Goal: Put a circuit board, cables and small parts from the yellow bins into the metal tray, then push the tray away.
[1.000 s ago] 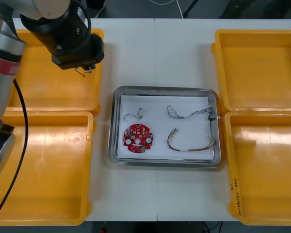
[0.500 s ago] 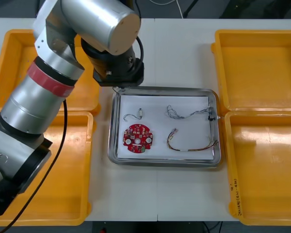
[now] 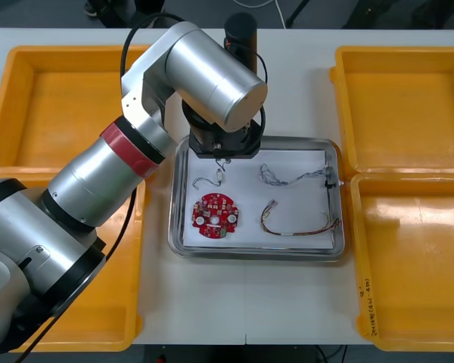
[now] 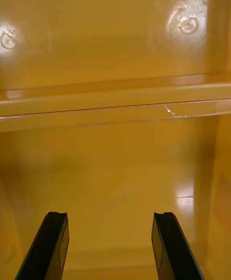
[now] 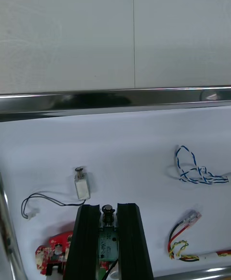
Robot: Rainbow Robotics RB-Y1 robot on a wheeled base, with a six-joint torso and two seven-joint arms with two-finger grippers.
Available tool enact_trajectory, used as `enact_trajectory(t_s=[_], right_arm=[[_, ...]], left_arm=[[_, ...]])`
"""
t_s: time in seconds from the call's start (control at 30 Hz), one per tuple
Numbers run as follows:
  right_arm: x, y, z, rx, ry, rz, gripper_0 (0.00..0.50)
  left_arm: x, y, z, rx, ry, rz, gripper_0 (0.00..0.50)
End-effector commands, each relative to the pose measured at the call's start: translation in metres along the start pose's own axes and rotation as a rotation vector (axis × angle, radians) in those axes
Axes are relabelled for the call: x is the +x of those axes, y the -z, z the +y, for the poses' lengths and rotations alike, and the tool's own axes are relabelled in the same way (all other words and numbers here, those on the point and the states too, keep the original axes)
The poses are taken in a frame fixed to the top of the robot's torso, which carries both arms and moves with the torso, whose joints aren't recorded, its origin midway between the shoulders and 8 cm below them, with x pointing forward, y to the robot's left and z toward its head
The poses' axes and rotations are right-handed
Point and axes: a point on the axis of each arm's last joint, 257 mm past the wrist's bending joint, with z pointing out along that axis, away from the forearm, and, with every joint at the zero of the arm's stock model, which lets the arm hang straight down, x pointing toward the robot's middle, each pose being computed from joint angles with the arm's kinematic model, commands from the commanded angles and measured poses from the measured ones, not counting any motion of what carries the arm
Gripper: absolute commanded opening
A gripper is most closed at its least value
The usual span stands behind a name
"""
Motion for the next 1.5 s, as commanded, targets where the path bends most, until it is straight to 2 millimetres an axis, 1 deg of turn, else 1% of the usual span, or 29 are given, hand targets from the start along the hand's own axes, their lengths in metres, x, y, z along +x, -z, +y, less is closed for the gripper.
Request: enact_trajectory(t_s=[0.03, 0.17, 0.4, 0.5, 0.87, 0.97, 1.03, 1.07, 1.1, 1.2, 1.23, 1.27, 1.5], right_arm=[[-0.005, 0.009, 0.001, -0.009, -0.037, -0.033, 0.500], [-0.005, 0.009, 0.001, -0.011, -0.037, -0.035, 0.500], [-0.004, 0.008, 0.002, -0.014, -0.037, -0.032, 0.500], [-0.005, 0.009, 0.002, -0.014, -0.037, -0.034, 0.500], [-0.004, 0.008, 0.002, -0.014, -0.035, -0.032, 0.500], [-0.004, 0.008, 0.002, -0.015, -0.035, -0.033, 0.500], [-0.004, 0.008, 0.002, -0.015, -0.035, -0.033, 0.500], [-0.005, 0.009, 0.002, -0.013, -0.033, -0.033, 0.500], [-0.004, 0.008, 0.002, -0.015, -0.035, -0.033, 0.500], [-0.005, 0.009, 0.002, -0.015, -0.036, -0.034, 0.500], [-0.004, 0.008, 0.002, -0.015, -0.036, -0.032, 0.500], [-0.004, 0.009, 0.002, -0.014, -0.036, -0.032, 0.500], [-0.004, 0.008, 0.002, -0.015, -0.034, -0.033, 0.500]], left_arm=[[-0.013, 0.004, -0.034, 0.035, 0.029, -0.049, 0.000], [-0.006, -0.010, -0.036, 0.040, 0.025, -0.030, 0.000], [0.001, -0.018, -0.038, 0.038, 0.013, -0.014, 0.000], [0.006, -0.024, -0.035, 0.024, 0.008, -0.006, 0.000], [0.011, -0.030, -0.034, 0.023, 0.008, -0.001, 0.001], [0.012, -0.031, -0.035, 0.030, 0.005, -0.001, 0.018], [0.012, -0.031, -0.035, 0.031, 0.005, -0.002, 0.063], [0.013, -0.032, -0.035, 0.032, 0.004, -0.001, 0.151], [0.012, -0.032, -0.036, 0.033, 0.003, -0.003, 0.196], [0.013, -0.033, -0.034, 0.030, 0.001, 0.000, 0.447], [0.013, -0.033, -0.034, 0.030, 0.001, 0.001, 0.479], [0.013, -0.033, -0.035, 0.031, 0.000, 0.000, 0.500], [0.012, -0.033, -0.032, 0.024, 0.000, -0.003, 0.500]])
